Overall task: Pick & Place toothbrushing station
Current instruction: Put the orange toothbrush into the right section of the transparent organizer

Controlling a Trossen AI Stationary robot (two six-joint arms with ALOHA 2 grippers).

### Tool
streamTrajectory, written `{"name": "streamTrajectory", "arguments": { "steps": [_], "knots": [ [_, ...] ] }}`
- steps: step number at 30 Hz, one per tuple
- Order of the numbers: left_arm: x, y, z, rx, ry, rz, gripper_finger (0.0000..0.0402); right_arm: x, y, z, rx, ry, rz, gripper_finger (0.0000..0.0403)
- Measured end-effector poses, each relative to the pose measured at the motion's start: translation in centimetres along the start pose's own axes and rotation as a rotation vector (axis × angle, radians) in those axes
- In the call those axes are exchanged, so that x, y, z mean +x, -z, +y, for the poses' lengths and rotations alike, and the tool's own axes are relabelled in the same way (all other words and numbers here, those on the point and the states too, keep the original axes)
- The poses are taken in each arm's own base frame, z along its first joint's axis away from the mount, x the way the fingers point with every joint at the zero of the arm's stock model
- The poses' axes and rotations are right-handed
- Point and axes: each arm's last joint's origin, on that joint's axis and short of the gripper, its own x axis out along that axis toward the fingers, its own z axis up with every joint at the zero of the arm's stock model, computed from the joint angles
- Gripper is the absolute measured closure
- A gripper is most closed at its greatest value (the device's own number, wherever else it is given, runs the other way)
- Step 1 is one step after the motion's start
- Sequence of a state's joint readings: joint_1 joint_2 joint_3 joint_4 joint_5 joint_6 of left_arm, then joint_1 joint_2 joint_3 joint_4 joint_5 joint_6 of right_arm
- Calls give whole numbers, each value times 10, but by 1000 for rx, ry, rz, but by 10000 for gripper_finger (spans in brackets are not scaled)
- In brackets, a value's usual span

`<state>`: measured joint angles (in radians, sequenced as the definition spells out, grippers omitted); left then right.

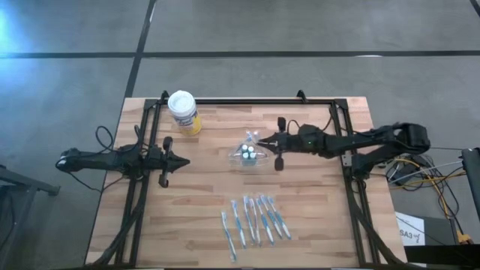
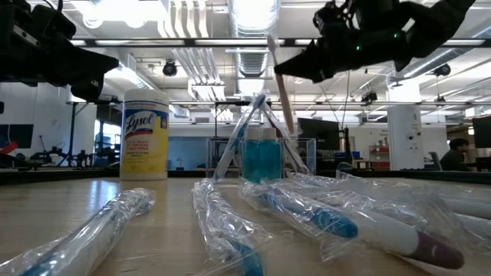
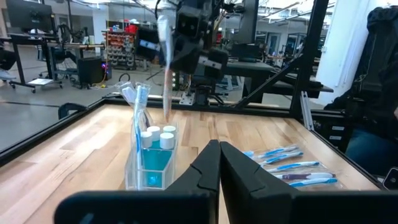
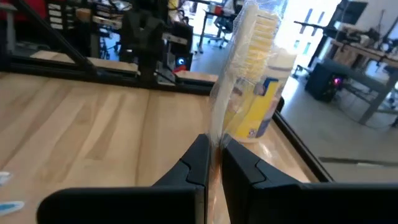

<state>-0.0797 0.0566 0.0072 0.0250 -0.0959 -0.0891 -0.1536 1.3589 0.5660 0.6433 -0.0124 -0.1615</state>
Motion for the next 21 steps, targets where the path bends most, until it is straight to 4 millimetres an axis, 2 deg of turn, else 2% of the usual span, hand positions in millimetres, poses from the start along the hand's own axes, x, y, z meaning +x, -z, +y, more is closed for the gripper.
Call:
{"name": "streamTrajectory", "arguments": {
  "steps": [6,11,21],
  "knots": [
    [0,0,0,0,1,2,389,6,20,-2,48,21,-19,385],
    [0,0,0,0,1,3,387,3,36,0,89,55,15,385],
    [0,1,0,6,2,9,393,13,55,2,111,85,58,385]
  ]
}}
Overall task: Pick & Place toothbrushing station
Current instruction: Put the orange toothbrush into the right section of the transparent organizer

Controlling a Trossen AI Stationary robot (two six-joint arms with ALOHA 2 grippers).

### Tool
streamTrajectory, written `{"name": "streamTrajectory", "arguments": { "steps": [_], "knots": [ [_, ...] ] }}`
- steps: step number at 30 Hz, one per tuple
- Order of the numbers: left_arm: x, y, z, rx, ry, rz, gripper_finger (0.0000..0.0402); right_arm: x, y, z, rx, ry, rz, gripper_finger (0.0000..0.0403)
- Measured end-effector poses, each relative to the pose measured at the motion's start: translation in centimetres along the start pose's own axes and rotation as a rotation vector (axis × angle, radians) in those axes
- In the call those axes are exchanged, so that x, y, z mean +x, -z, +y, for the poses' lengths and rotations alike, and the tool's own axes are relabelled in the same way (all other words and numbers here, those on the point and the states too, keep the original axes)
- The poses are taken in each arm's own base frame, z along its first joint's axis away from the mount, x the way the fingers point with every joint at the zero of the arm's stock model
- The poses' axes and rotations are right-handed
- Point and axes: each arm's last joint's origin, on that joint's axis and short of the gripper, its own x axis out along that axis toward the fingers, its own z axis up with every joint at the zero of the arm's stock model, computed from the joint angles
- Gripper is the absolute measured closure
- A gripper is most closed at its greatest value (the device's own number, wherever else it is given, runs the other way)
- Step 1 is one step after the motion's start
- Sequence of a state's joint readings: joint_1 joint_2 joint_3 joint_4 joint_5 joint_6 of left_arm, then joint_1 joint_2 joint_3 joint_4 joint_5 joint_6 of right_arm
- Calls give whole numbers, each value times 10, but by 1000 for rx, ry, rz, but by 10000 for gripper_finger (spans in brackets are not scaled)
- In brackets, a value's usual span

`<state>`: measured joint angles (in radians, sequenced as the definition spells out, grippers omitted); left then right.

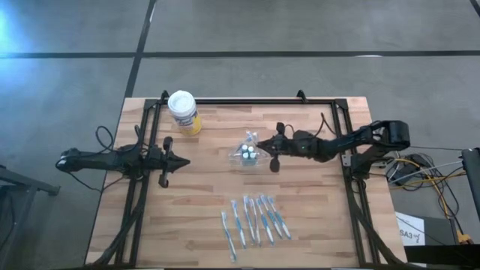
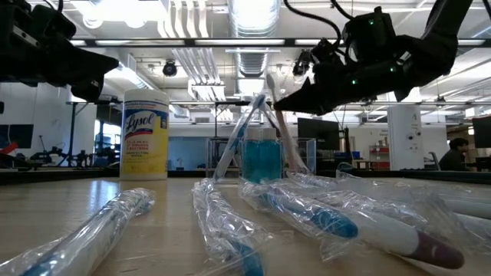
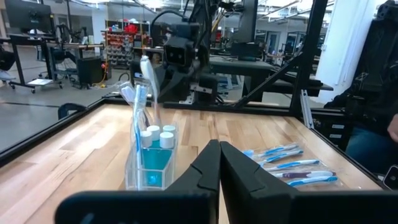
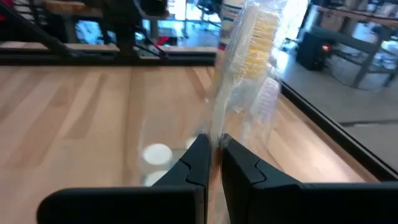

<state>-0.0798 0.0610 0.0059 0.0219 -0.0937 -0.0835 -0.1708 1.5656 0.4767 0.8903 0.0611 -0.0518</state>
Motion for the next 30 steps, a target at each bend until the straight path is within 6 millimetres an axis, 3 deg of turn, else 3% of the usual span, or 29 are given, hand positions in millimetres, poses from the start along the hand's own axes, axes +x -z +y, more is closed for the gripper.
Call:
{"name": "streamTrajectory", "arguments": {
  "steps": [9,19,30],
  "knots": [
    [0,0,0,-1,-1,4,384,7,16,0,-10,37,61,385],
    [1,2,0,2,-2,23,395,6,16,4,-22,28,84,385],
    [2,2,0,0,-3,27,379,10,18,5,-18,20,175,381]
  ]
}}
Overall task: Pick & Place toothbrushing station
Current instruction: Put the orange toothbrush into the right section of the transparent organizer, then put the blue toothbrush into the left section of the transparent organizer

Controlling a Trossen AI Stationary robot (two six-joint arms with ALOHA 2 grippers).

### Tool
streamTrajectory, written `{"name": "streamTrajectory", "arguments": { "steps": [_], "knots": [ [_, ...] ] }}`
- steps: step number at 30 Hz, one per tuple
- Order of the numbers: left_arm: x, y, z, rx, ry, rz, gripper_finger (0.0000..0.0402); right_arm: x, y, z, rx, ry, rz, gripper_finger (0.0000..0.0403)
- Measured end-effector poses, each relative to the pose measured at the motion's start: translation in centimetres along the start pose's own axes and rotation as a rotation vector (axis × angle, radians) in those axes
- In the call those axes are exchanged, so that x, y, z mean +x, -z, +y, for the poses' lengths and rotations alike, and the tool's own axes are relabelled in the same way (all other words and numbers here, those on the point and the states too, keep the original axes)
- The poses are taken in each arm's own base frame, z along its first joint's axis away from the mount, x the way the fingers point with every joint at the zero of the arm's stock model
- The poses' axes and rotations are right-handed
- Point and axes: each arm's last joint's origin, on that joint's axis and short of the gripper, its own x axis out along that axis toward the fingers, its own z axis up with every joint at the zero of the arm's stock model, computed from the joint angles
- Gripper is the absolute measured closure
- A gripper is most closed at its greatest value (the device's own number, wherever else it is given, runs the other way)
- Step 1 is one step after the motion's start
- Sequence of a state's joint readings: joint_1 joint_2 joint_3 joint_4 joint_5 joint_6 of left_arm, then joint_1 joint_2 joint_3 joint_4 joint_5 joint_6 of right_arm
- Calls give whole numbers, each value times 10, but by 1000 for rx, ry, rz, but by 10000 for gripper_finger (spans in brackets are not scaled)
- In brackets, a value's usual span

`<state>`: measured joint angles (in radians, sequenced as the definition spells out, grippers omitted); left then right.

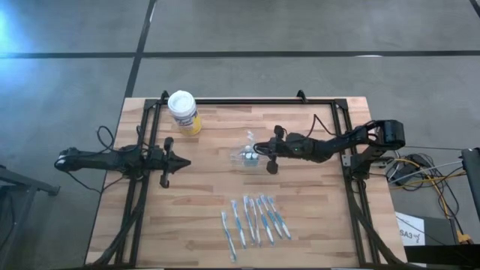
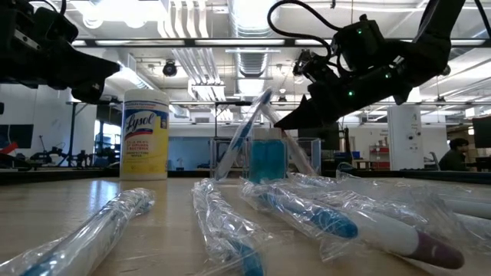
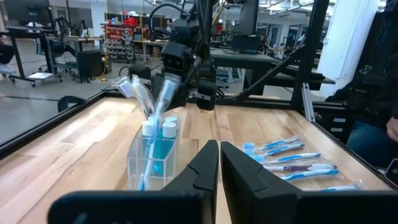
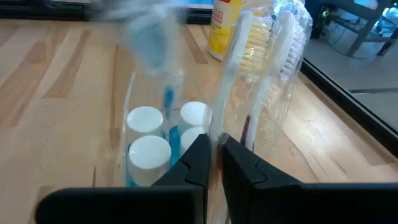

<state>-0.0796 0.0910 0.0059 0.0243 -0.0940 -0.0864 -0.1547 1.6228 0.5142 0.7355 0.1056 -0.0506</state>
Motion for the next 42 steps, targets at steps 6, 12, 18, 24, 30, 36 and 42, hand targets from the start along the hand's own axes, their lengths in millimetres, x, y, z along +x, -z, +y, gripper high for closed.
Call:
{"name": "streamTrajectory", "arguments": {
  "steps": [6,12,18,24,30,36,42],
  "knots": [
    [0,0,0,-1,0,0,384,0,-1,0,34,0,-3,357],
    [0,0,0,-4,0,1,383,-2,-4,-1,58,1,-10,322],
    [0,1,0,-9,0,6,381,-7,-10,-1,61,1,-36,282],
    [0,1,0,-17,11,12,385,-9,-13,-2,57,1,-50,257],
    [1,1,0,-17,16,15,380,-22,-26,-4,27,3,-78,250],
    [1,1,-1,-18,23,16,385,-61,-51,-8,27,-10,-122,256],
    [1,1,-1,-18,30,19,383,-116,-71,-9,-29,-176,-351,267]
  ]
}}
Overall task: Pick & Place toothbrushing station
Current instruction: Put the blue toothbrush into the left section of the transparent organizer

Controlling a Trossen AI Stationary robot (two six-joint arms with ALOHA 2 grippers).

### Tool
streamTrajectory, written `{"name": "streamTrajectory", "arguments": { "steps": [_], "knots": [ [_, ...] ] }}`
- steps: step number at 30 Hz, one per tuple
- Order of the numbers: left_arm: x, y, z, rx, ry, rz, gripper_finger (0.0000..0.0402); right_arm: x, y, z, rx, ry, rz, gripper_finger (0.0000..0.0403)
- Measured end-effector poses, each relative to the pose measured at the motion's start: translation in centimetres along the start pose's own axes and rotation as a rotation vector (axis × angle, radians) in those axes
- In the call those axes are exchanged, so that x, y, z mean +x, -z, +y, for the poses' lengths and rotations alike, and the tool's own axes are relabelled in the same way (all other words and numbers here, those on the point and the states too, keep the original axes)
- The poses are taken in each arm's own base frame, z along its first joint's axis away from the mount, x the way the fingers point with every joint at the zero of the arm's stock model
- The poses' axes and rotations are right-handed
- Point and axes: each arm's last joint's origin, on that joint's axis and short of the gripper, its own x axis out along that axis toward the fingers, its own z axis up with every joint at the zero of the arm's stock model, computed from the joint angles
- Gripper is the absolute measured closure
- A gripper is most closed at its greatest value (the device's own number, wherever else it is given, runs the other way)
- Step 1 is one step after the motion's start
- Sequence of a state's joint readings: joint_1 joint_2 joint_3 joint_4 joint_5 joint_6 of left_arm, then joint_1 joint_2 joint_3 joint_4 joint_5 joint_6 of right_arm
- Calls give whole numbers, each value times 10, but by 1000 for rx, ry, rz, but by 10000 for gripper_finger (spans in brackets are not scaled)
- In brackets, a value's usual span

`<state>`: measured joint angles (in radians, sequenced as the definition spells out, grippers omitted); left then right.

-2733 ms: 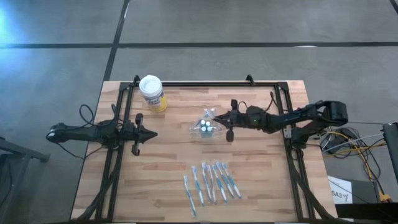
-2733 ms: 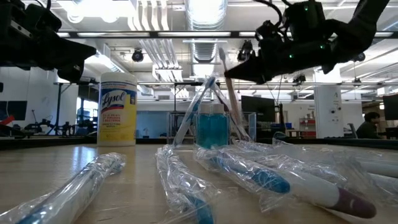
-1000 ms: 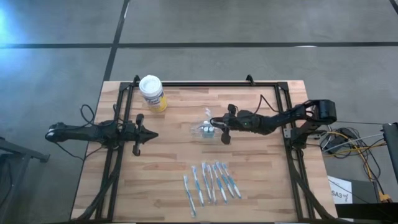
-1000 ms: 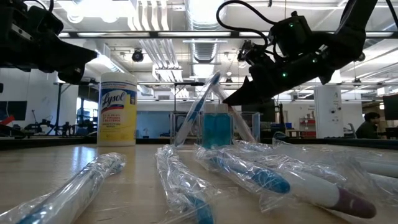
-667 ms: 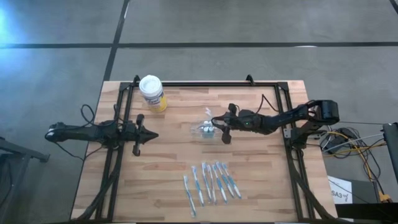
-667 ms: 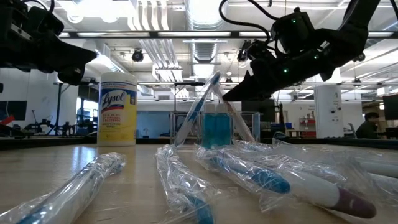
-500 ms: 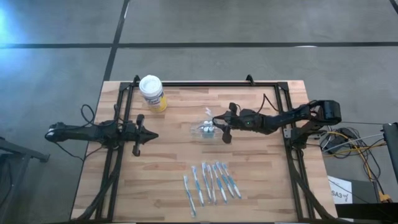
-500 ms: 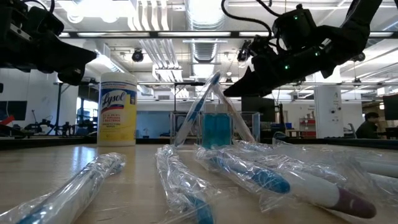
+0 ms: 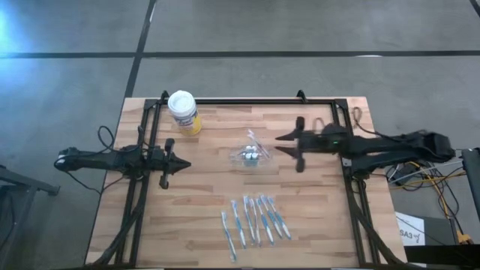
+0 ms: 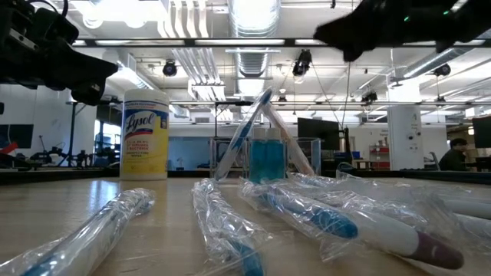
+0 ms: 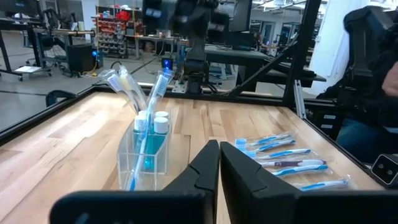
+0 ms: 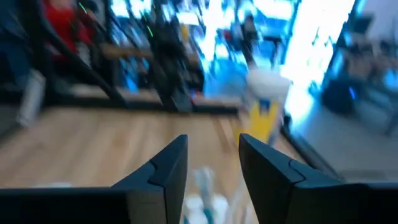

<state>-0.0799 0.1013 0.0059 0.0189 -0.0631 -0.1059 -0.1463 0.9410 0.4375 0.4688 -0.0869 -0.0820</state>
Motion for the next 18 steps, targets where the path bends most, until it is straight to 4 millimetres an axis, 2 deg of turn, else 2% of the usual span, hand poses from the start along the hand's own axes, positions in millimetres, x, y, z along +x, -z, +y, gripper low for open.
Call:
{"name": "streamTrajectory", "arguments": {
  "steps": [3,6,12,18],
  "knots": [
    [0,0,0,0,0,-3,380,-21,-6,2,-13,-30,-85,283],
    [0,0,0,0,0,-3,382,-38,0,5,-23,-38,-140,313],
    [0,0,0,0,0,-5,385,-60,30,9,2,-35,-197,384],
    [0,-1,0,0,0,-6,381,-70,50,12,33,-38,-213,392]
  ]
}}
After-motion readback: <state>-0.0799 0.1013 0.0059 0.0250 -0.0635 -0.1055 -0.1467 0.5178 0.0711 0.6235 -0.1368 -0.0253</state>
